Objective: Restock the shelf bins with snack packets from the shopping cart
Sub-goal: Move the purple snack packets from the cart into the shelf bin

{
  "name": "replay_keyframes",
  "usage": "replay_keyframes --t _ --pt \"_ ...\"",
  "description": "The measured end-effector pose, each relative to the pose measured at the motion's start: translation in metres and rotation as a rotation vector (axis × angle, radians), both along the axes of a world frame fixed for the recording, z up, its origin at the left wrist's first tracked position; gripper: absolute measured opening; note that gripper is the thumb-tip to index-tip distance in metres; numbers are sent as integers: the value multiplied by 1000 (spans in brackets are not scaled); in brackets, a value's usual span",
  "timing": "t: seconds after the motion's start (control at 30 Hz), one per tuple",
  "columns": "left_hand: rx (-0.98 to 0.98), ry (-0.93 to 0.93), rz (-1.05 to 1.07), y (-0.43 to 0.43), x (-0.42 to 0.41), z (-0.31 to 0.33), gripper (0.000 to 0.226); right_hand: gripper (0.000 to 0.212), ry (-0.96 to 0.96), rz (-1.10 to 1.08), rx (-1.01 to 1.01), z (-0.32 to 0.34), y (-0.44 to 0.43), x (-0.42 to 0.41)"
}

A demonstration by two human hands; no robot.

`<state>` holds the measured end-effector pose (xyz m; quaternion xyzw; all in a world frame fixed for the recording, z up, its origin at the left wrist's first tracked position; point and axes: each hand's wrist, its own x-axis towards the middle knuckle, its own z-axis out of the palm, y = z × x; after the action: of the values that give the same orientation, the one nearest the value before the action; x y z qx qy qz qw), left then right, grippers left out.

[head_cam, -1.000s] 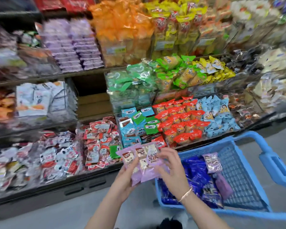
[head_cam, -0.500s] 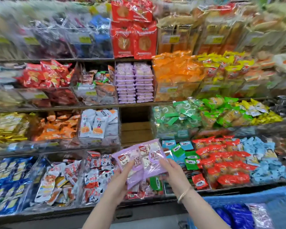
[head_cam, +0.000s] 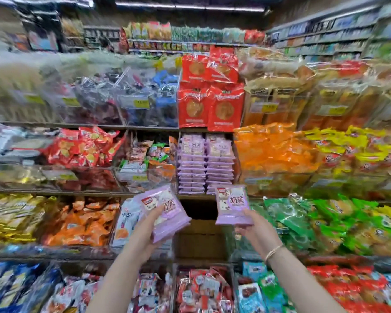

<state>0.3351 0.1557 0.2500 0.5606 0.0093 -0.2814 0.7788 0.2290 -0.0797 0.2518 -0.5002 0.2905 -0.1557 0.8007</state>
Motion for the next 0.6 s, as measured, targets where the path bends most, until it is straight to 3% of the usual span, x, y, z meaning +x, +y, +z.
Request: replay_keyframes --t 0.13,0.23,0.4,0.5,0.6 --pt "-59 -36 27 -17 38 14 12 12 -43 34 -59 29 -13 60" --pt "-60 -58 58 -22 58 23 21 16 -58 114 -166 55 -17 105" --pt "-59 -74 70 -23 88 31 23 35 -37 136 -242 95 -15 184" --pt "-56 -72 37 -22 100 34 28 25 -26 112 -297 107 -9 220" --pt "-34 -39 21 -20 112 35 35 27 195 135 -675 104 -6 240"
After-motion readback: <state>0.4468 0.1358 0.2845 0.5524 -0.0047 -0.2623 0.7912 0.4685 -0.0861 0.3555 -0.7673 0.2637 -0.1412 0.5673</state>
